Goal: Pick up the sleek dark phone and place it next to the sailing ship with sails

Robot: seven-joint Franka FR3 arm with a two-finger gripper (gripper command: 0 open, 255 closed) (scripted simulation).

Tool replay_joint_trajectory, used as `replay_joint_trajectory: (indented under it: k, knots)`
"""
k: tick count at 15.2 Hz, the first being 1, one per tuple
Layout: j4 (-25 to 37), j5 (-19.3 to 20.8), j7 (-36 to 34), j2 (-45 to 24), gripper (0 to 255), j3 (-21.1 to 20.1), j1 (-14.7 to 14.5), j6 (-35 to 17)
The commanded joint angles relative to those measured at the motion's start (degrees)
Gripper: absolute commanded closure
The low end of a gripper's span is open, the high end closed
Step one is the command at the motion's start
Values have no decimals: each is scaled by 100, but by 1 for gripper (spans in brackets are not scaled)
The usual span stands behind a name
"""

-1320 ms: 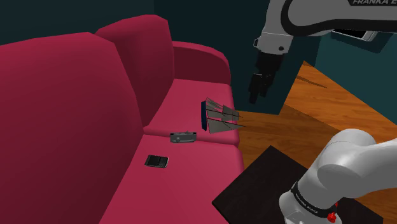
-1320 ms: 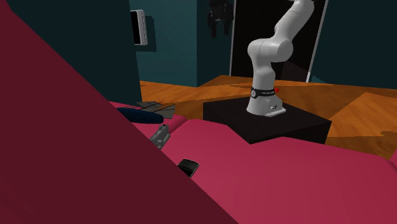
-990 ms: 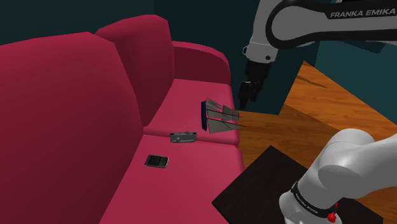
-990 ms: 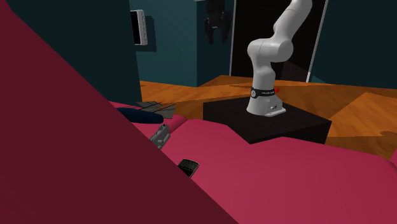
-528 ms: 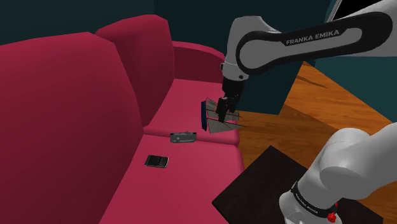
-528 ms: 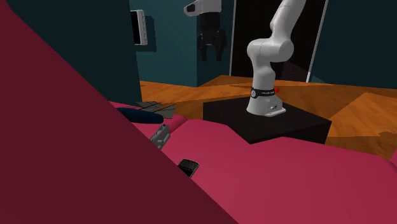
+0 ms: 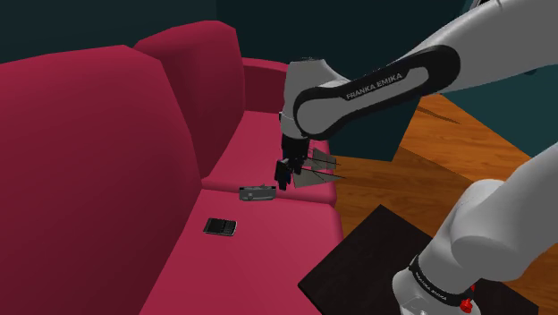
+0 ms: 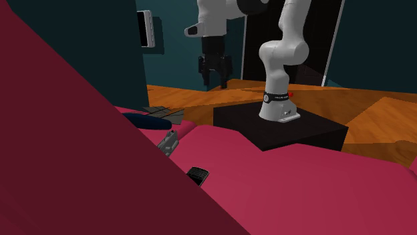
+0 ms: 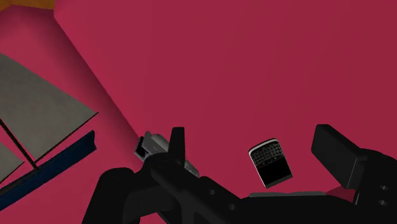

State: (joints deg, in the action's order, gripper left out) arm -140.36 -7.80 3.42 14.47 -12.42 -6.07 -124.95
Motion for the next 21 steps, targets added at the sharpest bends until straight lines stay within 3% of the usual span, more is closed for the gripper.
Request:
replay_joint_trajectory:
  k: [1, 10, 19, 21]
  knots:
    - [117, 87, -56, -456, 0, -108, -33, -372]
    - [1095, 913, -602, -2465, 0, -382, -309, -1453]
    - [2614, 1836, -1106, -4427, 0, -178, -966, -1897]
    - [2633, 1877, -1134, -4553, 0, -140, -996, -2002]
